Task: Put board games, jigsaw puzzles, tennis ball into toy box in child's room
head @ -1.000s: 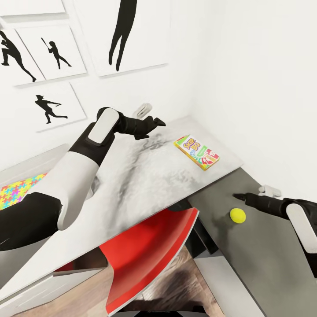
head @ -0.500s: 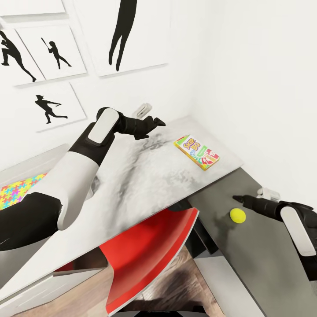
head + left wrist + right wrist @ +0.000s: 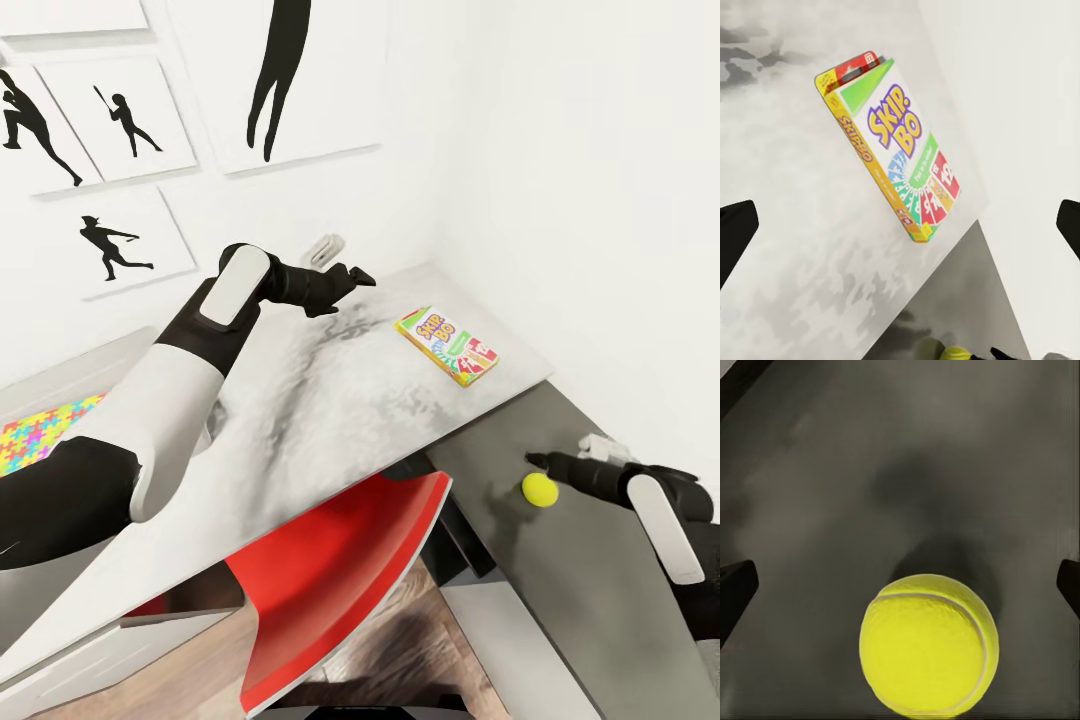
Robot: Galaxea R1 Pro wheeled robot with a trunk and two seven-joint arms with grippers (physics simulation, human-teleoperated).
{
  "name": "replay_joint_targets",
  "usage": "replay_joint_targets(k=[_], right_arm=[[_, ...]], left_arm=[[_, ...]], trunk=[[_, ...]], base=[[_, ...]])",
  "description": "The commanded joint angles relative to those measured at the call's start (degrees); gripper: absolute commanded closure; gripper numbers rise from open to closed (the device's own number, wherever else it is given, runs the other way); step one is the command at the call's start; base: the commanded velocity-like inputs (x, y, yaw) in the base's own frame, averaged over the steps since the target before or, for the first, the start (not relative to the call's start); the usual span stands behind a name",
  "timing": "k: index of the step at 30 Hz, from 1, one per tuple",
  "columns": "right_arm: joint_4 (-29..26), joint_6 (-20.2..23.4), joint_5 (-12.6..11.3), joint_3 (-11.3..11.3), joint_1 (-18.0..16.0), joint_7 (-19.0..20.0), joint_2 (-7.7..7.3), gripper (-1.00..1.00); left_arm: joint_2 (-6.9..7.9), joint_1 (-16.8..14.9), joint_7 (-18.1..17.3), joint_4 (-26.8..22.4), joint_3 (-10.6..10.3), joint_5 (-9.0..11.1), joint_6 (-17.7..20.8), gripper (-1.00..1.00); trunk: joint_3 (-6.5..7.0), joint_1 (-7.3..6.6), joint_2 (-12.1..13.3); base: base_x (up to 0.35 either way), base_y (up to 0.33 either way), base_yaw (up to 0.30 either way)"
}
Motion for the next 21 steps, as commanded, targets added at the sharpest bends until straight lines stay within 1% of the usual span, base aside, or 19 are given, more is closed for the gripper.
replay_joint_targets(k=[1,6,21], right_arm=[[0.71,0.12,-0.58,0.23,-0.06,-0.55,-0.01,-1.0],[3.33,-0.2,-0.4,1.08,-0.17,-0.54,-0.01,-1.0],[5.07,-0.46,-0.3,1.93,-0.15,-0.54,0.0,-1.0]], left_arm=[[0.02,-0.05,0.56,-0.02,-0.09,0.6,0.03,-1.0],[0.03,-0.05,0.55,0.06,-0.09,0.6,0.03,-1.0],[-0.04,-0.05,0.55,0.08,-0.01,0.6,0.03,-1.0]], trunk=[[-0.09,0.03,-0.1],[-0.09,0.03,-0.1],[-0.09,0.03,-0.1]], base=[[0.0,0.0,0.0],[0.0,0.0,0.0],[0.0,0.0,0.0]])
